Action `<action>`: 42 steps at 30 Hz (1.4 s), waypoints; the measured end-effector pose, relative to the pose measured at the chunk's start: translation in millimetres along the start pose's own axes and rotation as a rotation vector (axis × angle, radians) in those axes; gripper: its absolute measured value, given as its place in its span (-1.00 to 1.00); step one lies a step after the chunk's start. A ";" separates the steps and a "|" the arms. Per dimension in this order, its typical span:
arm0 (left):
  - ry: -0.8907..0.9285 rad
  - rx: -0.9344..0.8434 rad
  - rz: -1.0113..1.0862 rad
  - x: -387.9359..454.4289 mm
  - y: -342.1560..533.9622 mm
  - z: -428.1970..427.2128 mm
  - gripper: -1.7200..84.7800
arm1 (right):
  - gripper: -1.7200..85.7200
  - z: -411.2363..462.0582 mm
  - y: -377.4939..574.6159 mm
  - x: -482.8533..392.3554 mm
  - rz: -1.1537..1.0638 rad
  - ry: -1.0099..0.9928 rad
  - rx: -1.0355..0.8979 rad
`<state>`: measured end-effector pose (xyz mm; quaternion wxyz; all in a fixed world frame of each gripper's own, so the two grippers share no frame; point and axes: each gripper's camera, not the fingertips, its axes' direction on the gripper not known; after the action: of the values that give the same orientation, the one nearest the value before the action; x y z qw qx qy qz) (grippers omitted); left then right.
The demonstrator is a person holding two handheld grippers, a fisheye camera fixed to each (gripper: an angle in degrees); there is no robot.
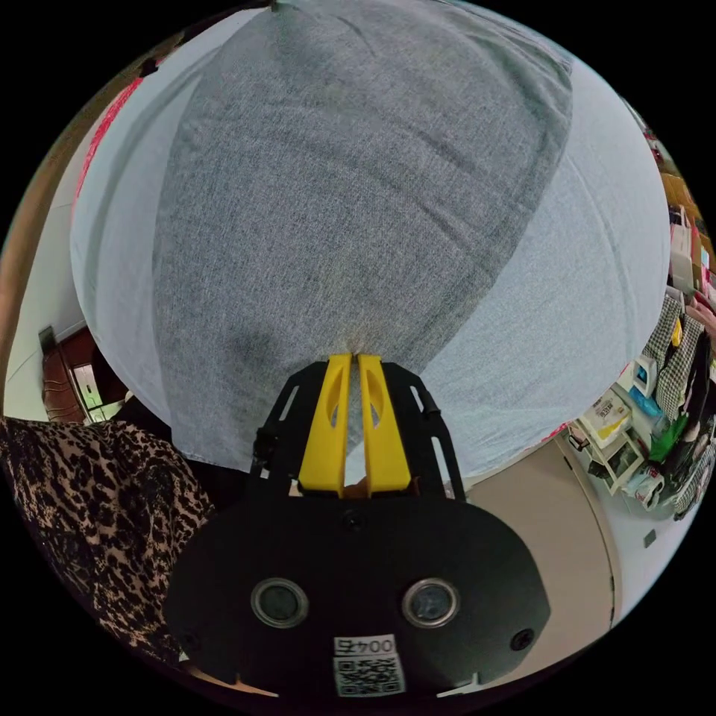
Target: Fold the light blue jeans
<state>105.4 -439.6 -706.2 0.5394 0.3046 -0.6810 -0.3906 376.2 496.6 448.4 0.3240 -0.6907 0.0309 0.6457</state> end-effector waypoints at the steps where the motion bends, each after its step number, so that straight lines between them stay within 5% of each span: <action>1: -0.033 -0.069 0.026 0.3 1.5 13.9 -0.95 | -0.92 -0.3 0.2 -0.1 -0.001 0.004 0.003; 17: 0.029 -0.094 -0.019 -30.1 56.7 26.4 -0.96 | -0.93 -5.1 9.4 24.5 0.029 -0.030 0.049; 31: 0.630 -0.002 -0.309 48.4 235.4 24.8 -0.95 | -0.91 -2.9 35.7 51.4 0.157 -0.030 0.127; 38: 0.621 0.077 -0.283 44.4 279.4 46.6 -0.95 | -0.94 7.2 79.3 78.1 0.232 -0.088 0.359; 42: 0.743 0.089 -0.314 20.7 296.5 62.7 -0.96 | -0.91 -1.8 99.7 121.1 0.143 -0.351 0.552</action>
<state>41.5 -293.2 -447.9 0.6688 0.5484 -0.4010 -0.3019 351.7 462.7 297.3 0.4531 -0.4514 0.1965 0.7432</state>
